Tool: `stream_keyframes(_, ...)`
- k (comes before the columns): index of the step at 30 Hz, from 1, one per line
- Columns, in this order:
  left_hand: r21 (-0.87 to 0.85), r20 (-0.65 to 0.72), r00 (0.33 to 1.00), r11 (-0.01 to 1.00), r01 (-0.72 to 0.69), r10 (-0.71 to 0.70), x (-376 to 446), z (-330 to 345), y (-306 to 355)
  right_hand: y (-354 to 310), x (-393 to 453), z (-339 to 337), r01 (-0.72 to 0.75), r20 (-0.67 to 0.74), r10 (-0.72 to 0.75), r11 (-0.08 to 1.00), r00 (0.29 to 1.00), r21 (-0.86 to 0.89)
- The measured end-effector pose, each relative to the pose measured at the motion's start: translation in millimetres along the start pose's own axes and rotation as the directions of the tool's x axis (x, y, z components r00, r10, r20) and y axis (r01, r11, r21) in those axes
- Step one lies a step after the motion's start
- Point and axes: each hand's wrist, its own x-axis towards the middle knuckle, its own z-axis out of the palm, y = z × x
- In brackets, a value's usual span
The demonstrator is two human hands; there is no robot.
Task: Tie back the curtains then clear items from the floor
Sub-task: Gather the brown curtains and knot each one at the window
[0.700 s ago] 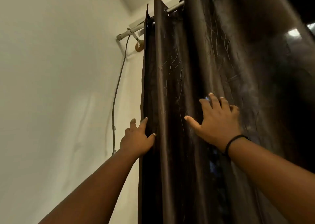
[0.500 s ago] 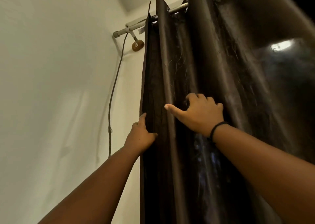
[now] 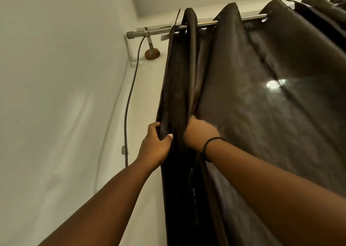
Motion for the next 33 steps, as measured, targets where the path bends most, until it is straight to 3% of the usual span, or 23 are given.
stream_keyframes(5, -0.33, -0.201, 0.961, 0.937, 0.114, -0.188, 36, -25, -9, -86, 21, 1, 0.344, 0.096, -0.345, 0.939, 0.934, 0.019)
stream_keyframes(7, -0.323, -0.199, 0.967, 0.943, 0.086, -0.156, 46, -37, -13, -101, 21, -6, 0.388, 0.146, -0.394, 0.919, 0.907, 0.073)
stream_keyframes(9, -0.268, -0.18, 0.975, 0.96, 0.08, -0.131, 45, -37, -15, -96, 19, -13, 0.392, 0.276, -0.417, 0.909, 0.866, 0.141)
stream_keyframes(11, -0.273, -0.144, 0.98, 0.957, 0.095, -0.139, 40, -31, -11, -73, 18, -30, 0.254, 0.456, -0.365, 0.924, 0.812, 0.286)
stream_keyframes(12, -0.279, -0.111, 0.984, 0.955, 0.101, -0.136, 36, -26, -6, -54, 20, -43, 0.178, 0.466, -0.332, 0.922, 0.82, 0.344)
stream_keyframes(13, -0.265, -0.078, 0.987, 0.957, 0.116, -0.141, 33, -21, 0, -35, 22, -57, 0.117, 0.389, -0.286, 0.907, 0.876, 0.404)
stream_keyframes(14, -0.251, -0.057, 0.986, 0.958, 0.136, -0.155, 31, -14, 8, -14, 25, -72, 0.086, 0.209, -0.191, 0.9, 0.959, 0.427)
stream_keyframes(15, -0.25, -0.039, 0.984, 0.955, 0.159, -0.174, 30, -7, 16, 7, 31, -85, 0.081, -0.051, -0.067, 0.933, 0.996, 0.35)
stream_keyframes(16, -0.262, -0.026, 0.983, 0.95, 0.168, -0.181, 29, -1, 25, 28, 35, -94, 0.011, -0.307, 0.034, 0.99, 0.951, 0.143)
stream_keyframes(17, -0.269, -0.015, 0.984, 0.949, 0.166, -0.176, 29, 7, 32, 48, 34, -101, -0.127, -0.45, 0.091, 0.991, 0.888, -0.051)
stream_keyframes(19, -0.291, 0.002, 0.989, 0.946, 0.142, -0.148, 29, 23, 51, 86, 33, -108, -0.308, -0.476, 0.191, 0.934, 0.858, -0.181)
stream_keyframes(21, -0.314, -0.001, 0.99, 0.94, 0.134, -0.141, 29, 38, 71, 117, 36, -113, -0.372, -0.402, 0.298, 0.92, 0.866, -0.121)
stream_keyframes(24, -0.297, 0.0, 0.99, 0.945, 0.137, -0.143, 32, 57, 99, 150, 43, -125, -0.259, -0.278, 0.245, 0.966, 0.929, -0.015)
stream_keyframes(27, -0.246, -0.012, 0.992, 0.962, 0.117, -0.123, 34, 70, 117, 166, 44, -128, -0.142, -0.264, 0.14, 0.99, 0.954, 0.013)
stream_keyframes(30, 0.055, -0.172, 0.983, 0.996, 0.074, -0.063, 42, 79, 123, 178, 43, -129, -0.101, -0.283, 0.1, 0.995, 0.954, 0.011)
stream_keyframes(33, 0.385, -0.27, 0.961, 0.922, 0.052, 0.059, 44, 83, 130, 193, 45, -130, -0.11, -0.314, 0.102, 0.994, 0.944, -0.008)
